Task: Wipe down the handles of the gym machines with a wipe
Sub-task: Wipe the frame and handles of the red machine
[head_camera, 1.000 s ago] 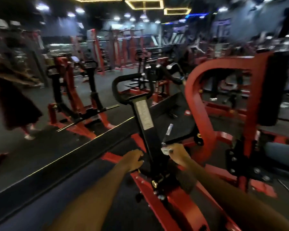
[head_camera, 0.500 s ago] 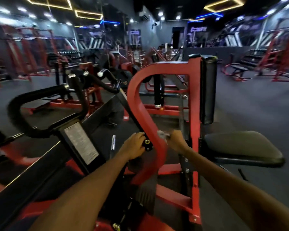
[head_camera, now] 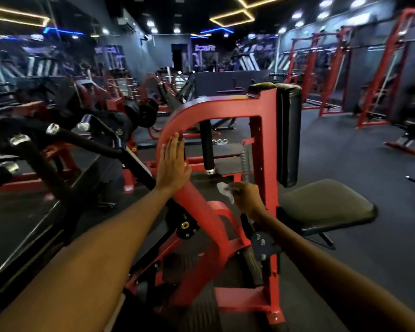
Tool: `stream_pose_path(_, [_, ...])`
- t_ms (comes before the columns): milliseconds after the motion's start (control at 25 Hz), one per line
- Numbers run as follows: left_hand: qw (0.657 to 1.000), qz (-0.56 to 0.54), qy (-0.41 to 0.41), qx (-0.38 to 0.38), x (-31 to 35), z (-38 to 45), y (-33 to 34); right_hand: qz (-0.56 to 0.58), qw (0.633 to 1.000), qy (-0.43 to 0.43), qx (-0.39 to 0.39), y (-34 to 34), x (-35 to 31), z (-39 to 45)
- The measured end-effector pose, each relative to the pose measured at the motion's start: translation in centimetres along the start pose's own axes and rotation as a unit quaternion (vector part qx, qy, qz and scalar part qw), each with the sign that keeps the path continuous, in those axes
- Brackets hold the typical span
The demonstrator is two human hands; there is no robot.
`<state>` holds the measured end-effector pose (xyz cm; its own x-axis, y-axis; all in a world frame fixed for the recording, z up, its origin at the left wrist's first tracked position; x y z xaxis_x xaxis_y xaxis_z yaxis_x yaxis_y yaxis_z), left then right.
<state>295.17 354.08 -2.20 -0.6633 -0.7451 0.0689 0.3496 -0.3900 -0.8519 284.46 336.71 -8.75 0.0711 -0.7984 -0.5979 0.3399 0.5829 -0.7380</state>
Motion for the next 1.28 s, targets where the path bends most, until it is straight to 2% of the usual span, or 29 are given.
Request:
stream_pose_path(160, [0.993, 0.065, 0.075, 0.061, -2.3, 3.9, 0.0, 0.013, 0.996, 0.049, 0.078, 1.5, -0.8, 2.1])
stream_pose_path(280, [0.980, 0.098, 0.132, 0.109, -3.2, 5.2, 0.7, 0.083, 0.975, 0.111, 0.175, 2.0, -0.1, 3.0])
stream_pose_path(400, [0.977, 0.022, 0.134, 0.162, -4.3, 5.2, 0.5, 0.170, 0.942, 0.171, 0.234, 3.4, 0.9, 3.1])
stream_pose_path(520, [0.972, -0.072, 0.124, 0.185, -5.4, 5.6, 0.3, 0.253, 0.887, 0.226, 0.314, 4.9, 1.8, 4.0])
stream_pose_path(640, [0.967, -0.078, 0.136, 0.199, -5.3, 5.4, 0.5, 0.315, 0.844, 0.211, 0.380, 5.7, 0.9, 6.4])
stream_pose_path(760, [0.966, -0.064, 0.123, 0.217, -5.2, 5.4, 0.4, 0.305, 0.858, 0.183, 0.371, 7.5, -0.4, 8.8])
stream_pose_path(920, [0.964, -0.069, 0.111, 0.230, -5.2, 5.3, 0.4, 0.272, 0.856, 0.191, 0.395, 7.8, 0.1, 9.4])
stream_pose_path(1120, [0.961, -0.079, 0.099, 0.245, -5.1, 5.2, 0.3, 0.206, 0.870, 0.118, 0.432, 6.5, -2.1, 9.4])
stream_pose_path(1280, [0.962, -0.095, 0.088, 0.240, -5.0, 5.2, 0.4, 0.196, 0.865, 0.183, 0.425, 7.9, 0.7, 8.5])
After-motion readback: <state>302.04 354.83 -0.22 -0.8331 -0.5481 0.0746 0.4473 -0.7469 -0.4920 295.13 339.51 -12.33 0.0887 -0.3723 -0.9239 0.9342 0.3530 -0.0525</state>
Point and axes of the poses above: each hand's wrist, its own z-axis towards the middle knuckle, its own y-axis out of the palm, x = y × z, the point moved 7 cm from there along z, towards the middle knuckle, and after that the axes turned 13 degrees about -x, right-handed, at the moved point
